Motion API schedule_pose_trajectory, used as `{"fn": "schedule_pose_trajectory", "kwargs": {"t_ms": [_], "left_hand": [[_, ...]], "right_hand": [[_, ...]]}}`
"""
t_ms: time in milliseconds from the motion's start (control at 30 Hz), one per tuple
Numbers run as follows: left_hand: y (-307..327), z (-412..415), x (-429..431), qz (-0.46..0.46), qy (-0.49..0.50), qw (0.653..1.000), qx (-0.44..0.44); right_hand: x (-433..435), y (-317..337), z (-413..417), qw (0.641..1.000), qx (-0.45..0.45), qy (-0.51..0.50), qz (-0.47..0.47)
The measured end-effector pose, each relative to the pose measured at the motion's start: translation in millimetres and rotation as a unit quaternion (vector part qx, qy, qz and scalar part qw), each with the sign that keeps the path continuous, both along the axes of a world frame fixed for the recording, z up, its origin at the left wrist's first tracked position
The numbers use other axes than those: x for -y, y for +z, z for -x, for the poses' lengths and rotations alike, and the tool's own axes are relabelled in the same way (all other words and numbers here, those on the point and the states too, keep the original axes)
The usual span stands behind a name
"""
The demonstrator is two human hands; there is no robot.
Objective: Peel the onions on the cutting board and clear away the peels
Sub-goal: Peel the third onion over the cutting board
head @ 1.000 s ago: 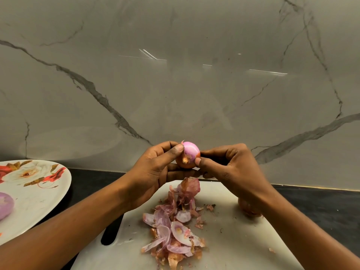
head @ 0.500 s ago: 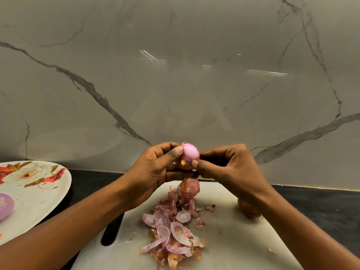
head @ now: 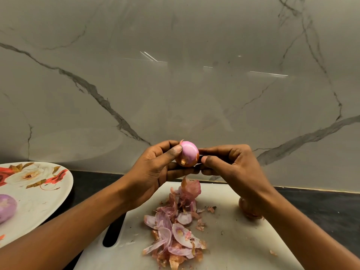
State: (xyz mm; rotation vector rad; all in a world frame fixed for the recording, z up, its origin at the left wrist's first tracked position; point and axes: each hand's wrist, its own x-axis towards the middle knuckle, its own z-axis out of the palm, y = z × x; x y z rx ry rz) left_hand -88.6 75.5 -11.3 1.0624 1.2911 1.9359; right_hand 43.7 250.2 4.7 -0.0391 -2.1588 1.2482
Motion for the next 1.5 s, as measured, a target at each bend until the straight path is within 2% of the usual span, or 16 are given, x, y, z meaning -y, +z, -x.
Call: {"fn": "schedule_pose_trajectory", "kwargs": {"t_ms": [67, 267, 433, 700, 900, 1133, 1267, 1500], "left_hand": [[-1, -1, -1, -0.005, 0.004, 1.000, -0.006], [-3, -1, -3, -0.005, 0.033, 0.999, -0.030], [-3, 0, -3, -0.004, 0.029, 0.999, -0.022], [1, 0, 3, -0.049, -0.025, 0.995, 0.086], [2, 0, 7, -0.063, -0.031, 0.991, 0.110], [2, 3, 8, -0.061, -0.018, 0.994, 0.084], [-1, 2, 6, -0.037, 0.001, 0.998, 0.050], [-4, -1, 3, -0.011, 0.009, 0.999, 0.039]], "right_hand": [[0, -1, 0, 1.000, -0.016, -0.011, 0.001], [1, -4, 0, 0.994, -0.043, -0.045, -0.094], [-1, -5, 1, 0.992, -0.040, -0.043, -0.110], [-5, -2, 2, 0.996, -0.035, -0.075, -0.037], [-9, -1, 2, 0.996, -0.017, -0.086, -0.008], [-6, 0, 1, 0.997, 0.056, -0.043, -0.009], [-5, 1, 0, 0.999, 0.046, -0.009, 0.002], [7, -5, -1, 0.998, 0.029, 0.047, -0.035]]}}
